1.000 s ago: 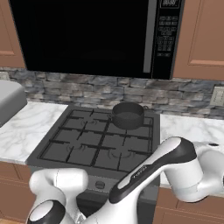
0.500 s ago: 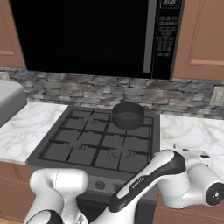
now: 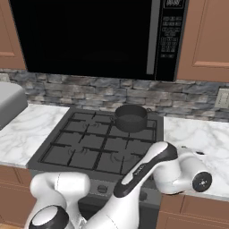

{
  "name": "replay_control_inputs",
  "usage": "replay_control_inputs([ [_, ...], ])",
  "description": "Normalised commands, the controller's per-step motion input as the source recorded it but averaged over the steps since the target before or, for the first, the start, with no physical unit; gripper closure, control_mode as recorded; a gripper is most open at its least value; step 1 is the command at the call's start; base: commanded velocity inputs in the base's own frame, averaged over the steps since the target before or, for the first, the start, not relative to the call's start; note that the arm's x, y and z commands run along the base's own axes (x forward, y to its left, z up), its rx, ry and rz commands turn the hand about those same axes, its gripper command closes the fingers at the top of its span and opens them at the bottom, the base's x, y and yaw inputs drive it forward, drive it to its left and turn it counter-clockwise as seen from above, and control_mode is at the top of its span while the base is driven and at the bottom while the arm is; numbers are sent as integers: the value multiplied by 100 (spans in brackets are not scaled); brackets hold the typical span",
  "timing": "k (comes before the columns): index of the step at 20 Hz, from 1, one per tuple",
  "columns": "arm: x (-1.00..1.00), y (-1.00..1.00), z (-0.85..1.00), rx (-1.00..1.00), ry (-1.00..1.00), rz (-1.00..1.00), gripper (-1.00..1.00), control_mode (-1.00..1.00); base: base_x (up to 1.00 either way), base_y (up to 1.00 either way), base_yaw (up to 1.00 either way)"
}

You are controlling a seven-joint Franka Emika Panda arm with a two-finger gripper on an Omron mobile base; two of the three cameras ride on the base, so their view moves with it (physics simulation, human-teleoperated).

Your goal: Turn on the burner for the pot on the stove. Wait thirty seconds for the pot to heat up. Then add the lemon wedge to the pot.

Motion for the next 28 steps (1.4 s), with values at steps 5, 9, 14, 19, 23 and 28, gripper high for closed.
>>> replay_control_inputs([
  [5,19,-36,0,27,24,0,-100,-100,0,0,0],
  [9,13,-34,-2,21,12,0,-100,-100,0,0,0],
  [14,7,-10,-10,4,-3,0,-100,-100,0,0,0],
  [19,1,0,-17,0,-18,0,-100,-100,0,0,0],
  [23,0,0,-24,0,-19,0,-100,-100,0,0,0],
  [28,0,0,-20,0,-7,-2,-100,-100,0,0,0],
])
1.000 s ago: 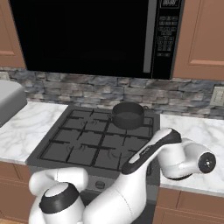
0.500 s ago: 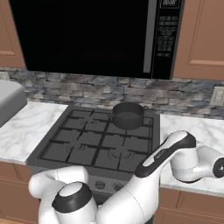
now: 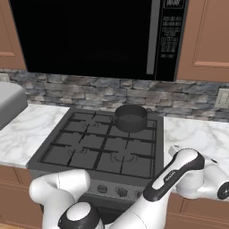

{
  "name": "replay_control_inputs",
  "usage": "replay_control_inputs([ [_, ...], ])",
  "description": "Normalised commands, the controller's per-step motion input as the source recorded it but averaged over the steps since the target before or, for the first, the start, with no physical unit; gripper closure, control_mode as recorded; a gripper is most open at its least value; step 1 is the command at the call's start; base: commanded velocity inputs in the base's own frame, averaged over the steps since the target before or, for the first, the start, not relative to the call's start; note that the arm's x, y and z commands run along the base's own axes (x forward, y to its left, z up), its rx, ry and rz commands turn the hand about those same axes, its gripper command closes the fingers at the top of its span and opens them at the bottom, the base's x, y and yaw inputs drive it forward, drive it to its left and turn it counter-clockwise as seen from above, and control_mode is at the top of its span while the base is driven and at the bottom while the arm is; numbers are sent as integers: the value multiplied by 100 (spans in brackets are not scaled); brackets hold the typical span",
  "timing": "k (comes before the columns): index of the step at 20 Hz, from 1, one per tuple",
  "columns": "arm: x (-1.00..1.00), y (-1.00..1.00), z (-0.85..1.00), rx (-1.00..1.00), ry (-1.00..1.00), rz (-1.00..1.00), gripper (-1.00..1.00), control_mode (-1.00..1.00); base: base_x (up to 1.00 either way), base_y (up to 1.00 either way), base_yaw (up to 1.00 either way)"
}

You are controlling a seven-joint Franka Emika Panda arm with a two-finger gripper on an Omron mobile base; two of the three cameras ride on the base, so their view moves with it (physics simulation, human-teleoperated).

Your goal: Turn on the burner for the pot on the stove. Wait thirty seconds for the pot to heat up. Then add the lemon wedge to the pot.

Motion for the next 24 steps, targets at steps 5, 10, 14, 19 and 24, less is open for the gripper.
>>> replay_control_inputs([
  [5,0,1,-13,0,-1,-9,-100,-100,0,0,0],
  [10,20,0,-2,-6,2,-6,-100,-100,0,0,0],
  [14,21,3,-7,-12,0,-1,-100,-100,0,0,0],
  [19,17,10,-18,-7,0,0,-100,-100,0,0,0],
  [24,16,0,-20,0,2,0,-100,-100,0,0,0],
])
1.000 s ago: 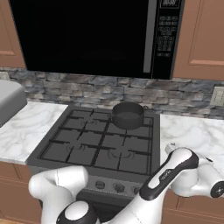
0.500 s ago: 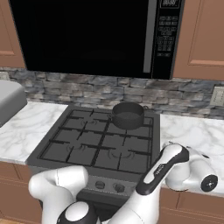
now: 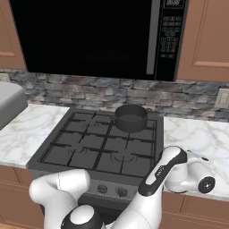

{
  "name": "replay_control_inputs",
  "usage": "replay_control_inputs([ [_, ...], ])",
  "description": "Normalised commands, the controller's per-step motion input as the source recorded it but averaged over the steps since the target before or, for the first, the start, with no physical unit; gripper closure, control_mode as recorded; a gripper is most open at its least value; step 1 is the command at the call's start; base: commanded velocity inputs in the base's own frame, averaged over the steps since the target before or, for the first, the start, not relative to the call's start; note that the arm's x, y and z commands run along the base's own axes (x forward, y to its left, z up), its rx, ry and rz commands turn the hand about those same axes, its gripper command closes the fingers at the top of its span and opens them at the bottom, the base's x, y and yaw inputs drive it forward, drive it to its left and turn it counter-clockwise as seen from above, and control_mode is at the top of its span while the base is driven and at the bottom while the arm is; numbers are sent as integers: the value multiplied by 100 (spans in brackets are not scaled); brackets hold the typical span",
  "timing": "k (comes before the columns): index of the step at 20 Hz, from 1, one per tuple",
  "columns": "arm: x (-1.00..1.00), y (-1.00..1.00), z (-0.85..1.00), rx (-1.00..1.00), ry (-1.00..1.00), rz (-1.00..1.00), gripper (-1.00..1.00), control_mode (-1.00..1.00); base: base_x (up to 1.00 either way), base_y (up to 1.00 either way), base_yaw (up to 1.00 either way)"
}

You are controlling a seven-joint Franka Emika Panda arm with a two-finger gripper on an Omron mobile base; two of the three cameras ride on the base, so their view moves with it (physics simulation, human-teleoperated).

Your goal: Turn on the burner for the pot on the stove. Wait thirty seconds for the pot to heat up. Then add the lemon wedge to the pot.

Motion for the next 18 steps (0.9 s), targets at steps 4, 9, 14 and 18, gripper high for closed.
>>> replay_control_inputs([
  [4,25,0,-6,0,11,0,-100,-100,0,0,0],
  [9,21,0,-11,0,7,0,-100,-100,0,0,0],
  [14,9,0,-25,0,1,0,-100,-100,0,0,0],
  [18,11,0,-30,0,0,0,-100,-100,0,0,0],
])
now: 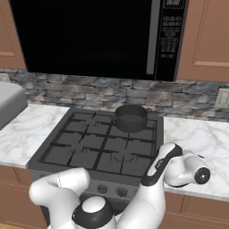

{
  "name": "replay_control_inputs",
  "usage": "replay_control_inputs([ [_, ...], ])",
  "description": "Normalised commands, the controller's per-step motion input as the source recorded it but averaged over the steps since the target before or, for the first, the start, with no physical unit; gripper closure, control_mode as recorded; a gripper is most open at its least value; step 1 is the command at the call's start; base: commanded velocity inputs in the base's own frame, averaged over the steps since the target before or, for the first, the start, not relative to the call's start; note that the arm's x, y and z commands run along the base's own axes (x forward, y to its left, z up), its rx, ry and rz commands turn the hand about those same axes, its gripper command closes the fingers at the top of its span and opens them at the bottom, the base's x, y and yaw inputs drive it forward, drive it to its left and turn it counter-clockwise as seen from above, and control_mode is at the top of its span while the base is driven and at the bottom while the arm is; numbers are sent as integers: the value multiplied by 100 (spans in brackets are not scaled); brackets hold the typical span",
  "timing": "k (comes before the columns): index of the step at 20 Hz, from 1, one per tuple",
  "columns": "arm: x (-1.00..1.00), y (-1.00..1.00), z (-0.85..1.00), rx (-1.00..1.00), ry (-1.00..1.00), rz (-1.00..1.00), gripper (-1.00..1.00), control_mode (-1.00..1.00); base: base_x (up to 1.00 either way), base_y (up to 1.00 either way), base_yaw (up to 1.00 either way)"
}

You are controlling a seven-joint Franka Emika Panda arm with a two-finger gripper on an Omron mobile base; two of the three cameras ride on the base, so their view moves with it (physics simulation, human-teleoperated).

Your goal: Turn on the burner for the pot on the stove. Wait thirty seconds for the pot to heat up. Then add the lemon wedge to the pot.

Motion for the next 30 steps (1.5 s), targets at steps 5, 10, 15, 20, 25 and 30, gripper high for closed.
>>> replay_control_inputs([
  [5,18,0,-22,-1,0,0,-100,-100,0,0,0],
  [10,25,-2,-11,-8,0,0,-100,-100,0,0,0],
  [15,5,-16,-13,-5,1,0,-100,-100,0,0,0],
  [20,11,-20,-12,0,16,0,-100,-100,0,0,0],
  [25,20,-5,-2,0,19,0,-100,-100,0,0,0],
  [30,18,0,-11,0,4,0,-100,-100,0,0,0],
])
